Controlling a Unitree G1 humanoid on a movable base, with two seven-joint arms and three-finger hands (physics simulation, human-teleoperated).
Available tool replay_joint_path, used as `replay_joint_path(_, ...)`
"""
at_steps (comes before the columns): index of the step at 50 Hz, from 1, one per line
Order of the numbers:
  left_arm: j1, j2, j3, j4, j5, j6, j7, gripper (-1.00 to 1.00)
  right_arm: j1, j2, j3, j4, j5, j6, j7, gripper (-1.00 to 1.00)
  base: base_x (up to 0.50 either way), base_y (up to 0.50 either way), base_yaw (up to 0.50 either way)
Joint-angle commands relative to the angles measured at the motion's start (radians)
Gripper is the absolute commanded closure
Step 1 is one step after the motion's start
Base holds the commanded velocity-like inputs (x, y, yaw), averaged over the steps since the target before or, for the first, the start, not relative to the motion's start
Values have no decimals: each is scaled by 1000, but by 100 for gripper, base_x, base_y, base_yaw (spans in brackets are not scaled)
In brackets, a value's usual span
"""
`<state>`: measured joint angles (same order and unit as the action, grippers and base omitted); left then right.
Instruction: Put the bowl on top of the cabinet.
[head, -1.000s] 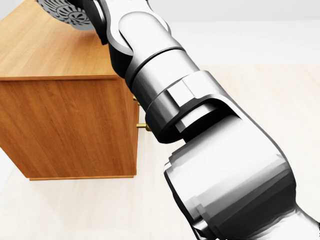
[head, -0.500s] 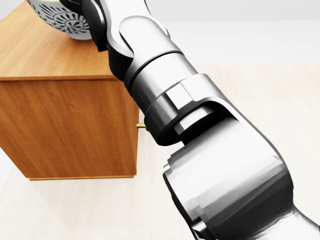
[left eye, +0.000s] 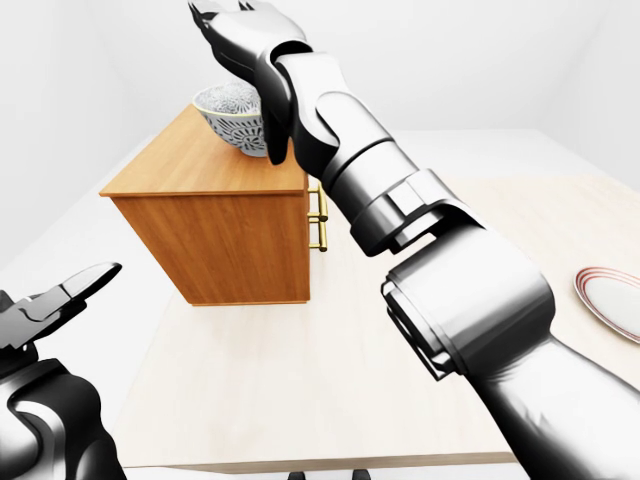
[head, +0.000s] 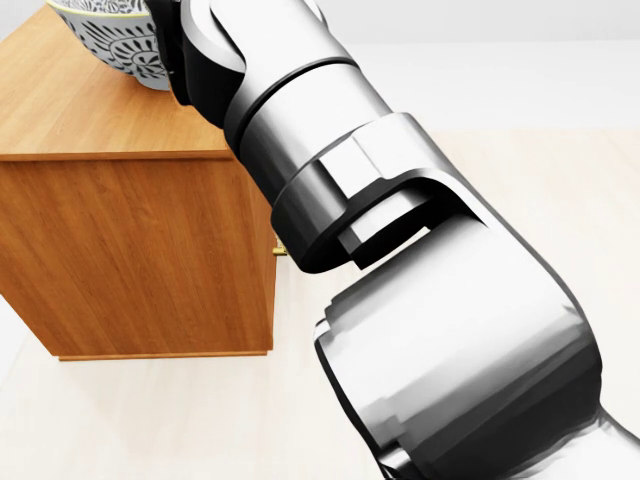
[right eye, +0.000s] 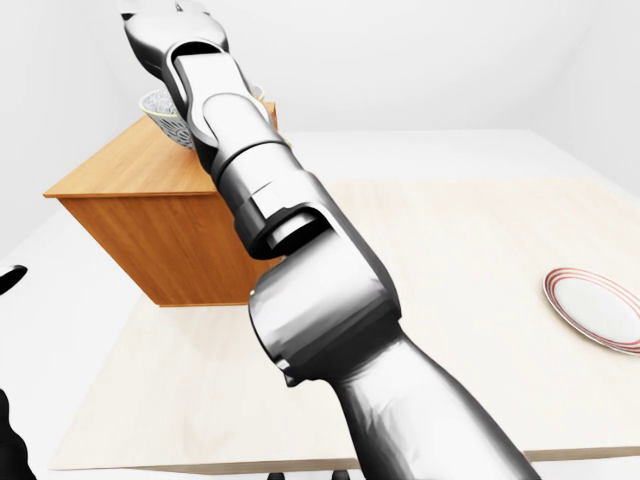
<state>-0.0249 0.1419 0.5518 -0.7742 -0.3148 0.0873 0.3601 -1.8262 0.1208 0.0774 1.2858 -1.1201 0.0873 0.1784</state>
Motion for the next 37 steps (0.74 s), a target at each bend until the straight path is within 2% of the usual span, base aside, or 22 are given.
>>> replay_joint_path(1, 3, -3, -3, 7, 3, 0, -3, -100, -125, -4, -29, -25, 44, 0, -74, -100, 0, 0, 0)
replay_joint_path(9, 5, -4, -3, 1, 5, 0, -2, -100, -268, -20, -59, -79, 148, 0, -36, -100, 0, 0, 0)
replay_joint_path(14, 9, -8, -6, 1, 8, 0, -4, -100, -268, -50, -50, -94, 180, 0, 11, -100, 0, 0, 0)
replay_joint_path(22, 9, -10, -7, -3, 11, 0, -5, -100, -268, -44, -46, -146, 229, 0, 26, -100, 0, 0, 0)
replay_joint_path(28, 8, -10, -7, 0, 13, 0, -5, -100, -268, -52, -41, -150, 242, 0, 5, -100, 0, 0, 0)
replay_joint_path(32, 8, -9, -8, -5, 13, 0, -4, -100, -268, -64, -47, -139, 253, 0, -72, -100, 0, 0, 0)
replay_joint_path(37, 4, -9, -11, 0, 16, 0, -4, -100, -268, -70, -48, -137, 266, 0, -85, -100, 0, 0, 0)
